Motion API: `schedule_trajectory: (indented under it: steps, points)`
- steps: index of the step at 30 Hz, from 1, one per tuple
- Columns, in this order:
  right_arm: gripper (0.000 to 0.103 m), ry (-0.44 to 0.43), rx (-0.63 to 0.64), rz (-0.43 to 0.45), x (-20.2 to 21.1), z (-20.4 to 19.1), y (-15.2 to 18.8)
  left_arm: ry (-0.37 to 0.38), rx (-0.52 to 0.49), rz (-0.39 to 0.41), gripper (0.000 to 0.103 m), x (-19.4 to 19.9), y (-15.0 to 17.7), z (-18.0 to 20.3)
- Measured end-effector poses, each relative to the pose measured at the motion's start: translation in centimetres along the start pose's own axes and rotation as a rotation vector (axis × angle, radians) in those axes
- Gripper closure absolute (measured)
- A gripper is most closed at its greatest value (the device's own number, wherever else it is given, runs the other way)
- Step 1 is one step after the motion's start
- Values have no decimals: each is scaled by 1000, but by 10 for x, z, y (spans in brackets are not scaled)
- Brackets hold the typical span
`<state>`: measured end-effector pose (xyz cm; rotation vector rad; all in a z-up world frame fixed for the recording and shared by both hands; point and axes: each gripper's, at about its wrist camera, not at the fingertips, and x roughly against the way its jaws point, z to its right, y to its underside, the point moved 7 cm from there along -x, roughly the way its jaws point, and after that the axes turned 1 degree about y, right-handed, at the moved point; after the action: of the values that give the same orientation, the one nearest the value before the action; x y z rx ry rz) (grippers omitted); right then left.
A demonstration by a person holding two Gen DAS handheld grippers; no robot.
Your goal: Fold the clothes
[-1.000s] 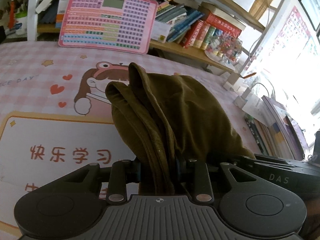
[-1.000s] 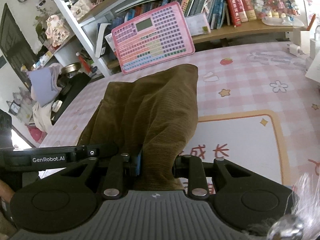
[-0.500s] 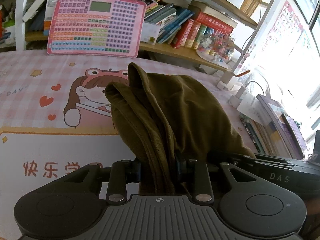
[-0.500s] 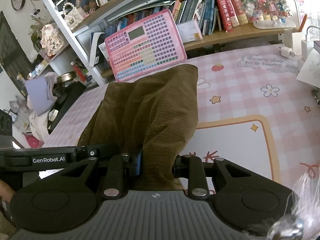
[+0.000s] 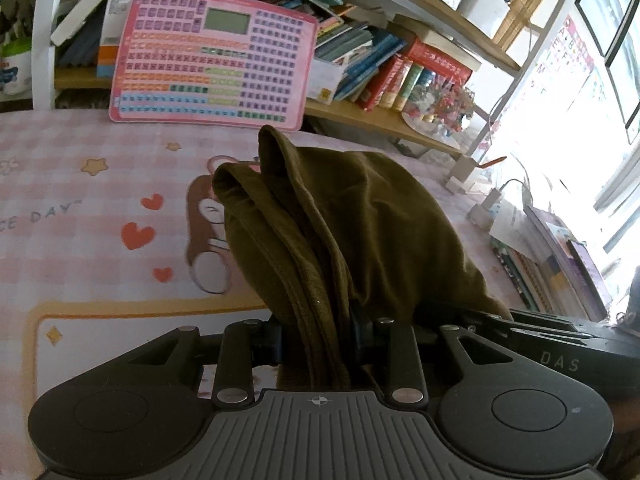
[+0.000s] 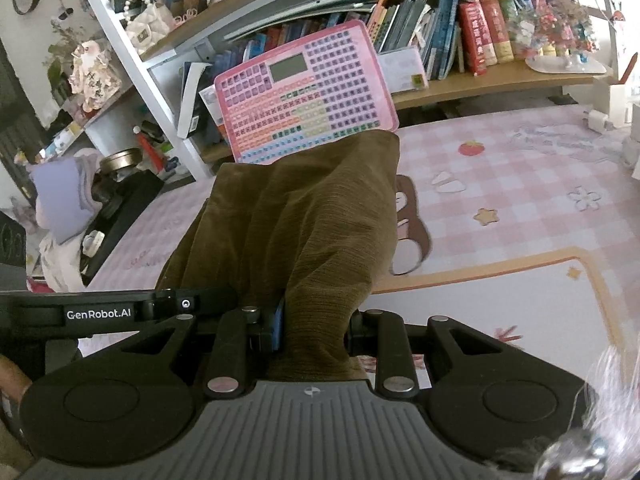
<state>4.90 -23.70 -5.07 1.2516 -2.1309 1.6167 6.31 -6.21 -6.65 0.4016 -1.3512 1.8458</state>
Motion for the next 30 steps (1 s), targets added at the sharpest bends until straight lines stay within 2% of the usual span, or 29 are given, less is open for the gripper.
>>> schedule_trajectory:
  steps: [8,15,22,30]
  points:
    - [79,37,-8,-16,-34,-45,6,36,17,-26,74,10,-5,-58]
    - [79,45,31,-56,-68,-84,2,58,100,-28,75,18,-10,-109]
    - [79,44,70,-43,-108,-104,-30,49,111,10,75,9,-49,-145]
    - [79,34,110,5,-161,-98,-79,10,78,52,75,-22,-102,-169]
